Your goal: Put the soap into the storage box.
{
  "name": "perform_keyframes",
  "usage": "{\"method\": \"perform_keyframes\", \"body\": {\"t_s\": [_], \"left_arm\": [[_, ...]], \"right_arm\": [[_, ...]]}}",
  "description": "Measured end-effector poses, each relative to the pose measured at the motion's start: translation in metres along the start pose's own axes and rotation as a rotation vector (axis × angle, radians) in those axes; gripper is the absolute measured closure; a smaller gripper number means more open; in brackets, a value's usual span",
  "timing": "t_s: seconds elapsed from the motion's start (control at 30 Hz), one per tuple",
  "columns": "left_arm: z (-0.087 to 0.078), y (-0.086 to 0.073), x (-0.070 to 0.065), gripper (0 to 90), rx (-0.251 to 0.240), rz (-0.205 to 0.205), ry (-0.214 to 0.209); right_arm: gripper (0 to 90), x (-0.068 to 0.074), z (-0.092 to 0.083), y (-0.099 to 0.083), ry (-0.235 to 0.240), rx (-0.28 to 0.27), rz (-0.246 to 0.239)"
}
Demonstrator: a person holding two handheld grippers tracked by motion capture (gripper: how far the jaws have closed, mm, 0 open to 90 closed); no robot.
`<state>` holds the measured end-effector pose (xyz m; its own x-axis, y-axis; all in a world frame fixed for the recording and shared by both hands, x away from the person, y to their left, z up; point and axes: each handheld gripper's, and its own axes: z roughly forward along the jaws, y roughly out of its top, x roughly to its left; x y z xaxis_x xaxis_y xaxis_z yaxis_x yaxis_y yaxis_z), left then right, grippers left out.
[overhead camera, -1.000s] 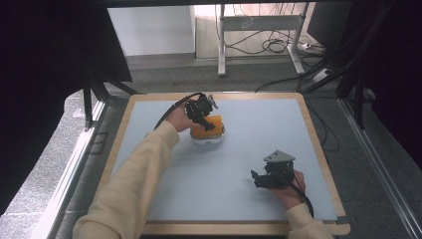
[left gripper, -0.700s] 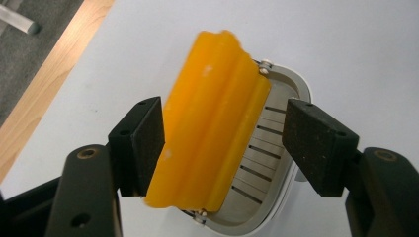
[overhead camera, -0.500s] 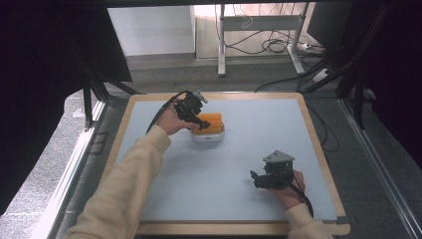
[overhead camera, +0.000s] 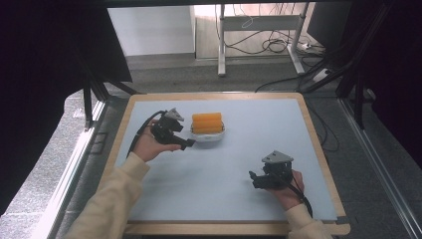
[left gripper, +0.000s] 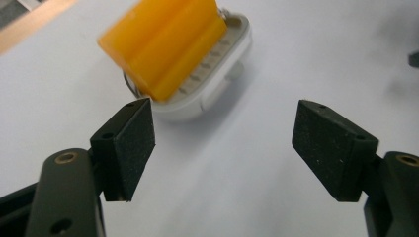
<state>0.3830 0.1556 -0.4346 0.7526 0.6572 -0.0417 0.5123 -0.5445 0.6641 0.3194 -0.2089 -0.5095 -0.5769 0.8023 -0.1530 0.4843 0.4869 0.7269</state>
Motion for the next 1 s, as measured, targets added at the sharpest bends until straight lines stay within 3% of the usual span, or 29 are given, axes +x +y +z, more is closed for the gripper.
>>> {"method": "perform_keyframes", "body": {"t_s": [0.33,0.5,0.63,1.0], "left_arm": [[-0.013,-0.058,-0.009,22.9,0.001,-0.055,0.024],[-0.014,-0.079,-0.011,23.0,0.004,-0.086,0.012],[-0.016,-0.084,-0.009,22.9,0.001,-0.106,0.02],[-0.021,-0.081,-0.008,22.9,-0.025,-0.089,0.025]], "right_arm": [[8.0,0.0,0.0,-0.001,-0.004,0.004,0.004],[7.9,0.0,0.002,-0.001,-0.004,0.012,0.002],[7.9,0.0,0.002,-0.001,-0.006,0.013,0.007],[7.9,-0.002,0.002,-0.002,-0.019,0.014,-0.005]]}}
